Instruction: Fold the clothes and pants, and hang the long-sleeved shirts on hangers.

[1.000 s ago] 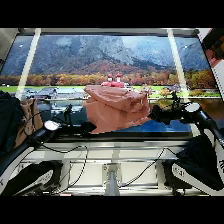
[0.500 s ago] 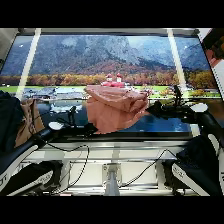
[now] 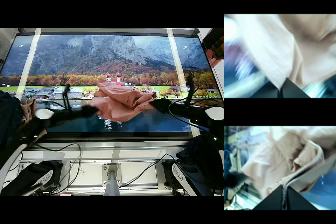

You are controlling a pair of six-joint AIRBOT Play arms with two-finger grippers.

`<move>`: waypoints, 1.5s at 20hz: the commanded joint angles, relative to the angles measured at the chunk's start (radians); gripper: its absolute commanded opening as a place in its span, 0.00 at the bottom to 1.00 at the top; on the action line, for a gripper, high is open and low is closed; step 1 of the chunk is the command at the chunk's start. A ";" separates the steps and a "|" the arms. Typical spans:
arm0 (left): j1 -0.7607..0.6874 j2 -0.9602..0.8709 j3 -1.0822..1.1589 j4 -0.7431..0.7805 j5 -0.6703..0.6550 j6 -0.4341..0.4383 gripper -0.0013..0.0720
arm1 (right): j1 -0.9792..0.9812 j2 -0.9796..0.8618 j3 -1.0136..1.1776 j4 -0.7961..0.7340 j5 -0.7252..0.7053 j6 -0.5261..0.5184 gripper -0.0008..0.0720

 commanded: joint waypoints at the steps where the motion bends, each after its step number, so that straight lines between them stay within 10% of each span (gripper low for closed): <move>1: 0.084 0.171 0.138 -0.003 0.013 0.055 0.04 | 0.000 0.102 0.111 0.003 -0.003 0.000 0.05; 14: 0.124 0.628 0.237 -0.001 0.137 0.044 0.03 | 0.001 0.285 0.364 0.174 0.171 0.126 0.05; 22: 0.124 0.671 0.230 0.586 -0.257 -0.577 0.03 | 0.000 0.546 0.327 -0.254 0.249 0.551 0.05; 30: -0.028 0.332 0.209 0.468 -0.073 -0.525 0.03 | 0.001 0.517 -0.122 -0.039 -0.134 0.621 0.05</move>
